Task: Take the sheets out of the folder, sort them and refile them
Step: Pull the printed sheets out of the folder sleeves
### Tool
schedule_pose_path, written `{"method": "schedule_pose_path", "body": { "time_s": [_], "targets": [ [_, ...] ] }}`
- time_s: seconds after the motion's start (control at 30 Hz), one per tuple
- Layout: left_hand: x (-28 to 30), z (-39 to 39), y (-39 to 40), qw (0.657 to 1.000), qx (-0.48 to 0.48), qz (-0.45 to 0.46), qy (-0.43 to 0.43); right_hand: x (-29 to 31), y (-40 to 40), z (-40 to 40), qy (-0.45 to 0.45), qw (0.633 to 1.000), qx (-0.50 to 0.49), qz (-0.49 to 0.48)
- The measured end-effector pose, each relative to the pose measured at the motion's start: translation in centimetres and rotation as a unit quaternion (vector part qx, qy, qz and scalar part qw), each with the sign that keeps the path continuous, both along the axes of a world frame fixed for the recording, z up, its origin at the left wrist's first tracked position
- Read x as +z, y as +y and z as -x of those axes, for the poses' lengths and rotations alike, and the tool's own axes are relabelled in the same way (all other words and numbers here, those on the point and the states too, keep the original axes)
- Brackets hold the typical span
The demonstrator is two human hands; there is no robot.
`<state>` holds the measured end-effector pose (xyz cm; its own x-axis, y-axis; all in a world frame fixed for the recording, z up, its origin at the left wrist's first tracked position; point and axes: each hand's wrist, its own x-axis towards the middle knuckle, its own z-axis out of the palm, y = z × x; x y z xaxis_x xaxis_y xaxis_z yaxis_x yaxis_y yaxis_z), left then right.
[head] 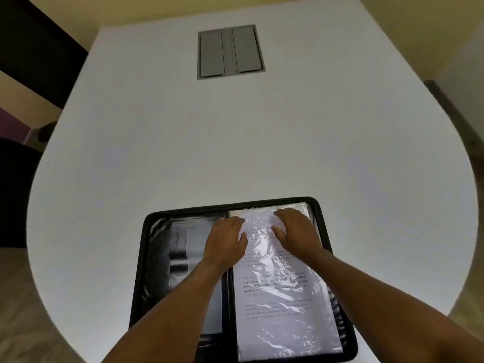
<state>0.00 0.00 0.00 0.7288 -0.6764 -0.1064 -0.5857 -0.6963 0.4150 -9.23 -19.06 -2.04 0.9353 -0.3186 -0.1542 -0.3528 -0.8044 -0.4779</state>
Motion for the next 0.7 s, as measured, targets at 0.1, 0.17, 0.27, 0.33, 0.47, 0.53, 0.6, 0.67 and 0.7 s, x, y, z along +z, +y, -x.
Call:
{"method": "schedule_pose_path", "body": {
  "time_s": [0.1,0.17,0.27,0.33,0.47,0.53,0.6,0.67,0.7],
  "targets": [
    [-1.2,-0.3,-0.6,0.999,-0.003,-0.019,0.029,-0.9,-0.4,-0.9,0.016,1.0,0.015,0.002],
    [-1.9,-0.6,-1.0,0.998,-0.013,-0.04,0.045,-1.2,-0.5,-1.5,0.028,0.999,0.025,0.008],
    [-2.9,-1.1,-1.8,0.997,-0.029,-0.049,0.045,-2.0,-0.8,-2.2,0.031,0.998,0.039,0.028],
    [-3.3,-1.4,-2.4,0.998,-0.035,-0.043,0.029,-2.3,-1.0,-2.6,0.021,0.998,0.044,0.046],
    [-3.7,-1.4,-3.1,0.999,-0.029,-0.022,-0.015,-2.9,-1.5,-2.9,-0.04,0.991,0.07,0.108],
    [-4.0,-1.6,-3.4,0.999,-0.021,-0.008,-0.039,-2.8,-1.5,-3.2,-0.062,0.986,0.077,0.132],
    [-4.1,-1.8,-3.7,0.999,-0.024,-0.01,-0.046,-2.8,-1.5,-3.4,-0.076,0.981,0.089,0.153],
    [-4.2,-1.9,-4.0,0.998,-0.031,-0.016,-0.046,-2.8,-1.5,-3.6,-0.086,0.975,0.116,0.171],
    [-4.3,-2.1,-4.0,0.998,-0.034,-0.02,-0.048,-2.7,-1.5,-3.7,-0.088,0.972,0.126,0.177]
  ]
}}
